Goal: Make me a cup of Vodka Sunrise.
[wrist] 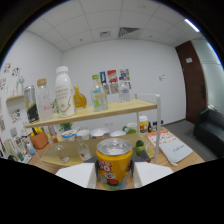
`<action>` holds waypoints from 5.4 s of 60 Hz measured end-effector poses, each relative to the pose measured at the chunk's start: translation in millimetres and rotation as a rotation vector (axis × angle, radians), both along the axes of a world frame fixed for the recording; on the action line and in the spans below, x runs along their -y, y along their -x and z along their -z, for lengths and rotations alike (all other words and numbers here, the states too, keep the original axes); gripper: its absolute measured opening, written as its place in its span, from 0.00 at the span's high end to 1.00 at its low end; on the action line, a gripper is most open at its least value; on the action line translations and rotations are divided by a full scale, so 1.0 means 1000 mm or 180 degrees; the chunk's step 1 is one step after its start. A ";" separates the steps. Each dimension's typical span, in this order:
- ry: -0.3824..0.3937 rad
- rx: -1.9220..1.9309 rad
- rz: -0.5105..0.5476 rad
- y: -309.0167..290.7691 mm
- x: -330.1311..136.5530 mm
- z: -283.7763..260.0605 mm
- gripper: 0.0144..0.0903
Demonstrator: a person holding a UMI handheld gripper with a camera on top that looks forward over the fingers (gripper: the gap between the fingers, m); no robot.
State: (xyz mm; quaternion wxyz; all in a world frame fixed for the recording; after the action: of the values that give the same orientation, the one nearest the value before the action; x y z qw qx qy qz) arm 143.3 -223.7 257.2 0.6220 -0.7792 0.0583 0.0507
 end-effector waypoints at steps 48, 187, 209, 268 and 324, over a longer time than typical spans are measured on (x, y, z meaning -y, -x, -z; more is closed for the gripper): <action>0.0424 0.4122 -0.0547 0.030 -0.021 0.061 0.52; 0.0792 0.0344 0.0034 -0.131 0.012 0.216 0.48; 0.0756 0.0475 0.0317 -0.091 0.059 0.133 0.06; 0.0070 0.0409 -0.0279 0.205 -0.067 0.037 0.13; 0.0159 0.0429 -0.0320 0.210 -0.016 0.028 0.72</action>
State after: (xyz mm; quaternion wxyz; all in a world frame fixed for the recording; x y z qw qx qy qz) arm -66.5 -207.7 229.4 0.6015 -0.7981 -0.0216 0.0278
